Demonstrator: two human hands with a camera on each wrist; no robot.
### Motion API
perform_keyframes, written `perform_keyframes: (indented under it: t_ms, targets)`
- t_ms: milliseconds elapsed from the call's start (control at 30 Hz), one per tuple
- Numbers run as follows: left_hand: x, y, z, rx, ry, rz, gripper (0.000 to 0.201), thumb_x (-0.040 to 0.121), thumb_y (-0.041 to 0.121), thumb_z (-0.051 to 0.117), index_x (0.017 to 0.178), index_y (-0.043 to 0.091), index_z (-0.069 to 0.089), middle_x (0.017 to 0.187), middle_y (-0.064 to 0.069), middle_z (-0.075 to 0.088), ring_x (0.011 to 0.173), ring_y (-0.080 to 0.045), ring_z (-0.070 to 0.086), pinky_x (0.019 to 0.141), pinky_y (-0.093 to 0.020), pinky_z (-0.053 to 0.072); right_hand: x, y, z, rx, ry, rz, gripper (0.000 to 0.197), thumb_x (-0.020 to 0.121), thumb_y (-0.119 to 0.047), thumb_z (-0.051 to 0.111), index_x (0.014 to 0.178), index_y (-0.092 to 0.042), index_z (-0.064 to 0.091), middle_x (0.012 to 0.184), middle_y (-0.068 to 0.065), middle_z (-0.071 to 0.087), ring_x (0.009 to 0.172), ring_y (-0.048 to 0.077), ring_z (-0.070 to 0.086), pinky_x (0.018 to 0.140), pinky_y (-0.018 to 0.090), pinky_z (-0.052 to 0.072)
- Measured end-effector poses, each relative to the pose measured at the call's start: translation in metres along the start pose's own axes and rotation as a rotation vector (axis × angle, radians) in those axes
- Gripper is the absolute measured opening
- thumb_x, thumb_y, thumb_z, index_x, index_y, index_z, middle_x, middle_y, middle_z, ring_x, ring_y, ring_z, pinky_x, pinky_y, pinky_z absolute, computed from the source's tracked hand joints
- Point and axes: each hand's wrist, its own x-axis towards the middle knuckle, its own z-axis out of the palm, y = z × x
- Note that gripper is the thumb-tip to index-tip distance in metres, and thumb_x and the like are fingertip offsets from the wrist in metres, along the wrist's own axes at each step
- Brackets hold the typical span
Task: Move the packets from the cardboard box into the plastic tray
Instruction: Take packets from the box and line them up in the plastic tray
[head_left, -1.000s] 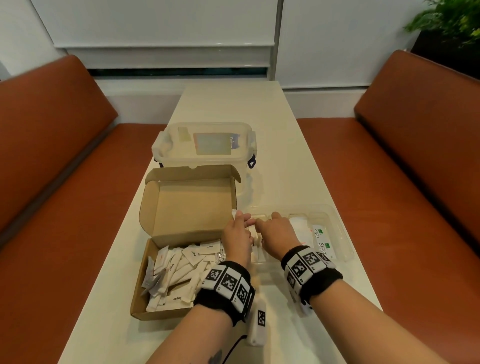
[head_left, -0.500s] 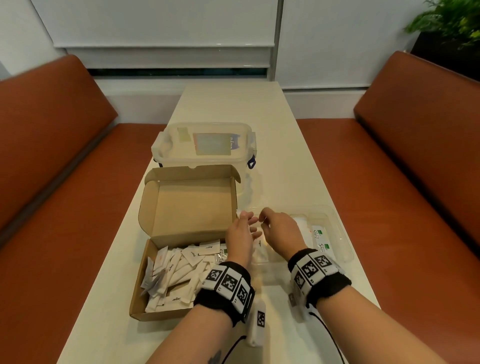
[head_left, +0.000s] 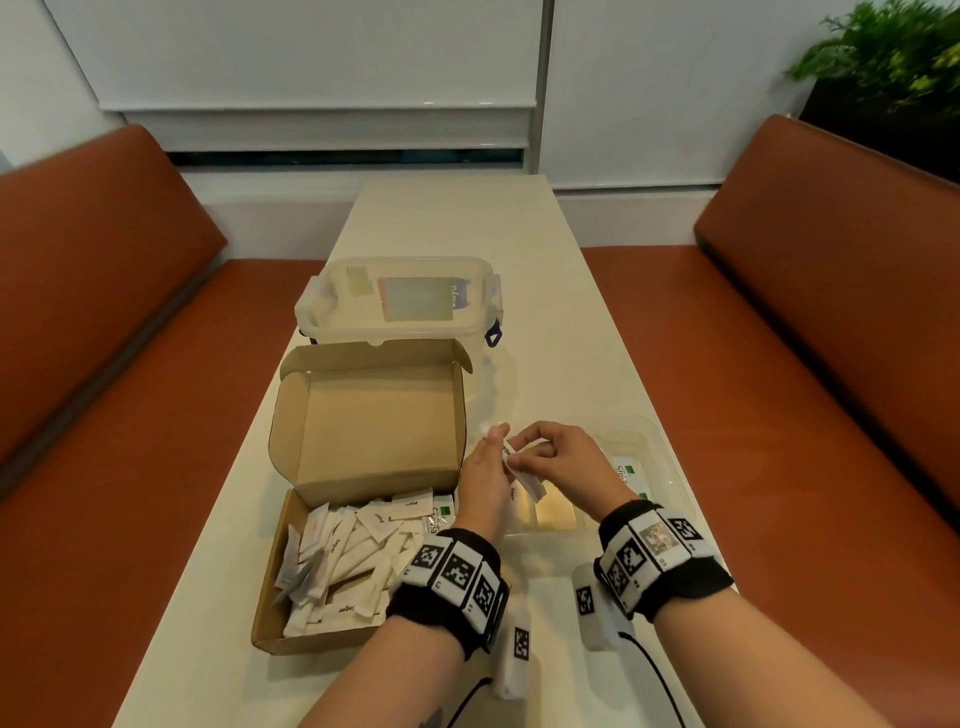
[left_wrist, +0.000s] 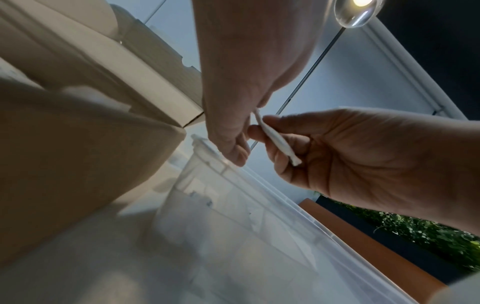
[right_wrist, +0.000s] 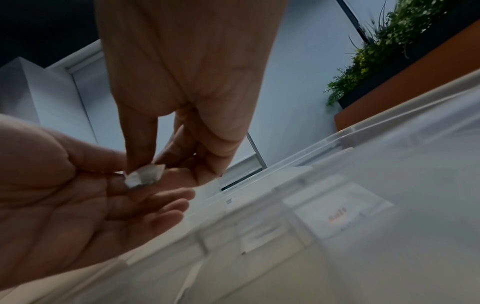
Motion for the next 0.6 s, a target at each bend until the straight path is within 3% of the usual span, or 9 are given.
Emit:
perform_keyframes:
  t_ms: [67,100,200,267,367,433,533,600]
  targets:
    - [0.001,-0.001,-0.002,0.055,0.063,0.054,0.02,0.098,0.028,0.048,0.091,0.018,0.063,0.097,-0.013,0.064,0.095,-0.025,0.062,0.09,-0.038,0.049,0.0,0.001,0.0,-0.001,0.018,-0.006,0.012,0.082,-0.016,0.071,0.091,-0.011,0.066,0.074,0.008,0.073,0.07,0.014,0.069,0.07,0.023,0.051]
    - [0.002,-0.001,-0.003,0.089,0.098,0.088,0.017,0.096,0.025,0.052,0.086,0.017,0.064,0.094,-0.013,0.066,0.093,-0.027,0.064,0.089,-0.04,0.051,0.001,0.001,-0.001,0.001,0.028,-0.006,0.009,0.083,-0.015,0.07,0.09,-0.011,0.066,0.076,0.009,0.073,0.069,0.016,0.068,0.068,0.024,0.051]
    - [0.003,-0.003,-0.008,0.09,0.177,0.144,0.01,0.093,0.02,0.057,0.089,0.015,0.065,0.086,-0.004,0.067,0.079,-0.016,0.066,0.075,-0.026,0.054,0.002,0.0,-0.007,0.023,0.009,0.025,0.007,0.085,-0.011,0.067,0.092,-0.01,0.067,0.073,0.005,0.069,0.06,0.012,0.063,0.057,0.02,0.051]
    - [0.003,-0.002,-0.01,0.053,0.215,0.141,0.007,0.093,0.017,0.058,0.091,0.014,0.064,0.083,0.0,0.065,0.072,-0.01,0.064,0.071,-0.022,0.053,0.003,-0.001,-0.013,0.103,-0.007,0.045,0.015,0.082,-0.006,0.07,0.096,-0.008,0.065,0.073,0.009,0.067,0.056,0.011,0.063,0.056,0.02,0.053]
    - [0.0,-0.002,-0.009,0.064,0.219,0.133,0.008,0.091,0.011,0.059,0.093,0.018,0.061,0.085,0.0,0.062,0.078,-0.013,0.062,0.08,-0.028,0.053,0.005,-0.002,-0.022,0.135,0.102,0.009,0.027,0.077,-0.003,0.074,0.1,-0.011,0.062,0.071,0.01,0.066,0.057,0.009,0.062,0.064,0.022,0.055]
    - [-0.003,-0.002,-0.009,0.142,0.2,0.171,0.017,0.089,0.012,0.061,0.105,0.02,0.06,0.097,0.001,0.063,0.091,-0.013,0.06,0.082,-0.023,0.048,0.007,-0.005,-0.028,0.087,0.159,-0.017,0.032,0.075,-0.003,0.076,0.101,-0.014,0.061,0.069,0.006,0.066,0.06,0.008,0.062,0.07,0.025,0.054]
    - [-0.007,0.0,-0.003,0.313,0.138,0.26,0.029,0.089,0.027,0.063,0.117,0.022,0.061,0.107,0.012,0.061,0.101,-0.003,0.055,0.082,-0.015,0.039,0.011,-0.014,-0.033,-0.002,0.104,-0.037,0.036,0.075,-0.007,0.077,0.104,-0.018,0.059,0.079,0.01,0.071,0.073,0.014,0.067,0.077,0.026,0.053]
    - [-0.009,0.003,0.002,0.342,0.083,0.293,0.028,0.087,0.033,0.064,0.113,0.024,0.064,0.103,0.014,0.064,0.098,-0.001,0.057,0.08,-0.012,0.041,0.012,-0.019,-0.032,-0.08,0.042,-0.062,0.038,0.074,-0.012,0.077,0.105,-0.022,0.057,0.077,0.005,0.071,0.071,0.01,0.067,0.073,0.02,0.051]
